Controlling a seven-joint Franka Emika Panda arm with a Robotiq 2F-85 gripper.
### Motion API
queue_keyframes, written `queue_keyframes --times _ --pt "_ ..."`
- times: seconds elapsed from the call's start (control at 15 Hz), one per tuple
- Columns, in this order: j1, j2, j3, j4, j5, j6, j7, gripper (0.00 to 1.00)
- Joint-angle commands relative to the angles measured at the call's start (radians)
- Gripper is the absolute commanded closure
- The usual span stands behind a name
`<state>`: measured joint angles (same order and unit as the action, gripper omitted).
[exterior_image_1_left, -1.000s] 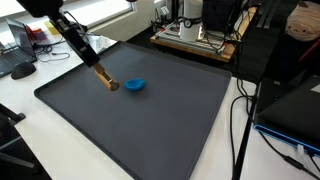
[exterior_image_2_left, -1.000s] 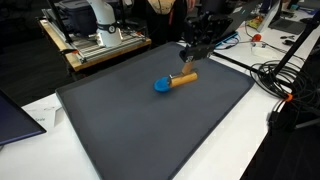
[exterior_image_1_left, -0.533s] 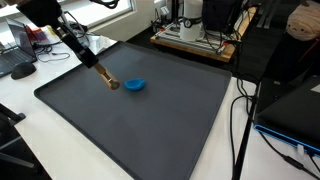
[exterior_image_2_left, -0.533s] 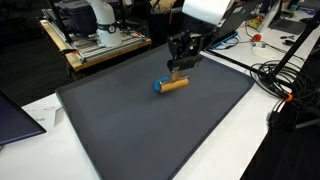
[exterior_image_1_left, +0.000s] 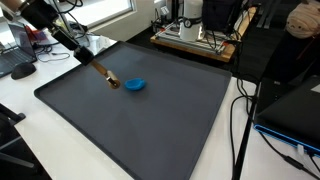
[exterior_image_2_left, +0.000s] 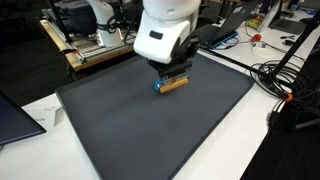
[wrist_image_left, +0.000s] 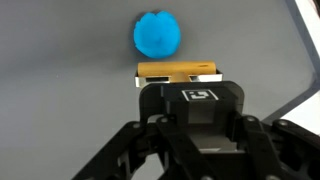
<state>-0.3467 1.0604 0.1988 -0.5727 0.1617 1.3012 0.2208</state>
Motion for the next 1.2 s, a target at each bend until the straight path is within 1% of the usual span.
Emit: queue_keyframes --times 0.0,0.33,0.6,0.87,1.13 --pt "-0.082 0.017 0.053 0.001 0.100 0.004 -0.004 0.77" --pt "-0.176 0.048 0.080 -0.011 0.189 0.027 0.006 0.77" --pt "-0.232 0.074 0.088 -0.025 0.231 0.053 0.008 0.77" --pt "-0.269 0.091 0.094 -0.042 0.248 0.097 -0.051 0.77" --pt "-0.312 0.083 0.110 -0.100 0.252 0.131 -0.191 0.77"
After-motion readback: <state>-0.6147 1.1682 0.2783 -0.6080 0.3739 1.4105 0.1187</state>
